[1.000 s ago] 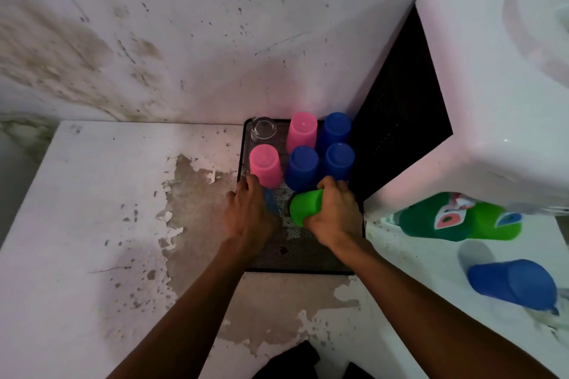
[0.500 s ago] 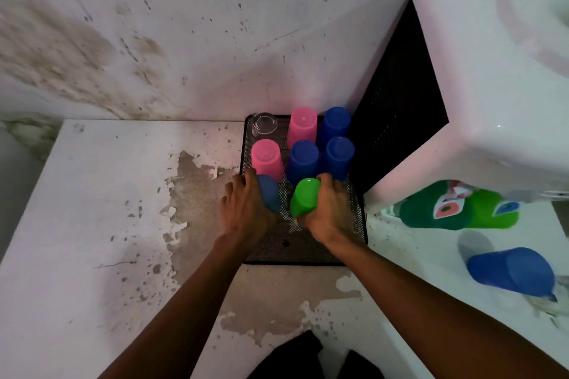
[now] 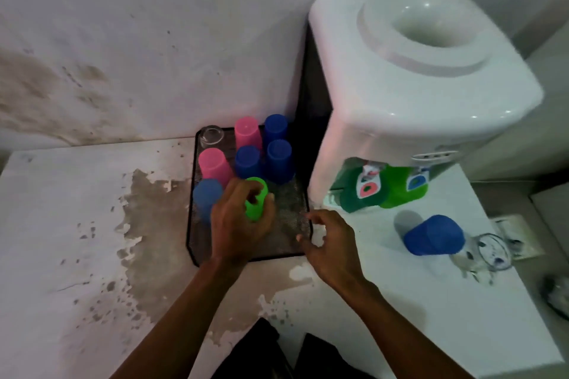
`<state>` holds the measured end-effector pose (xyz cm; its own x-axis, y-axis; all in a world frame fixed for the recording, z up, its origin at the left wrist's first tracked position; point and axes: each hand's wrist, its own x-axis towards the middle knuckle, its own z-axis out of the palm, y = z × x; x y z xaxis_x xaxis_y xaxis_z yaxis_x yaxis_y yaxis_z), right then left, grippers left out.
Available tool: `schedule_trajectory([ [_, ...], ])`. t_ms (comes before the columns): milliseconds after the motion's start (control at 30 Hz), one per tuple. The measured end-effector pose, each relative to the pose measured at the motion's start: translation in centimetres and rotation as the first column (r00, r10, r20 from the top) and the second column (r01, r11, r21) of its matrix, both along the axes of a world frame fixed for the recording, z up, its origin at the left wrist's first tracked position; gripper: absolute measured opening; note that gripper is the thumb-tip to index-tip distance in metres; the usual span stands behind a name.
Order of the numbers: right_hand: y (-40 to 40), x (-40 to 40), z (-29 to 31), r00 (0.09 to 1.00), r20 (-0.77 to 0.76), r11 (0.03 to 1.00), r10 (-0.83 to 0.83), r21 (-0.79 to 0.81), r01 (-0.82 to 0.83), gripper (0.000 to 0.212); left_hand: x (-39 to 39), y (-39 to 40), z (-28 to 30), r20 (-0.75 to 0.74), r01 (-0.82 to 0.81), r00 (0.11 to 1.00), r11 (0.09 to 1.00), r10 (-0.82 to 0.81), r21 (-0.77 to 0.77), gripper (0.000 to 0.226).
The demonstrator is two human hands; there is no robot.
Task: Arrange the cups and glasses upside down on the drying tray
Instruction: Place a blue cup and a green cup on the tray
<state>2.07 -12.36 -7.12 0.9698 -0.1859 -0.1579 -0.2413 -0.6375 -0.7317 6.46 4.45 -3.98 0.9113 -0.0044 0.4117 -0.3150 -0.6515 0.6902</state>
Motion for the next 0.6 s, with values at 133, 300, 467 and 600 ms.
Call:
schedule_trajectory([
  [133,-4.6,-3.1,-0.2,0.978,0.032,0.978,-0.207,-0.01,0.207,0.034,-2.6,-5.6,-0.8,-0.132,0.224,0.967,0.974,-0.218,0.032,0.018],
  [300,-10.5,-6.5,-0.2,0.911,0.094,0.912,-0.403,-0.044,0.408,0.034,-4.7,-12.8,-2.1,-0.353,0.459,0.845,0.883,-0.401,0.095,0.018],
  [467,-16.2,-8.6,-0.2,0.78,0.137,0.78,-0.611,-0.068,0.623,0.048,-5.1,-19.5,-2.0,-0.516,0.551,0.739,0.83,-0.433,0.092,0.056],
  [600,-20.6,-9.0,-0.5,0.604,0.097,0.601,-0.791,-0.06,0.797,0.07,-4.5,-24.1,-2.4,-0.528,0.588,0.727,0.795,-0.439,0.148,0.075],
])
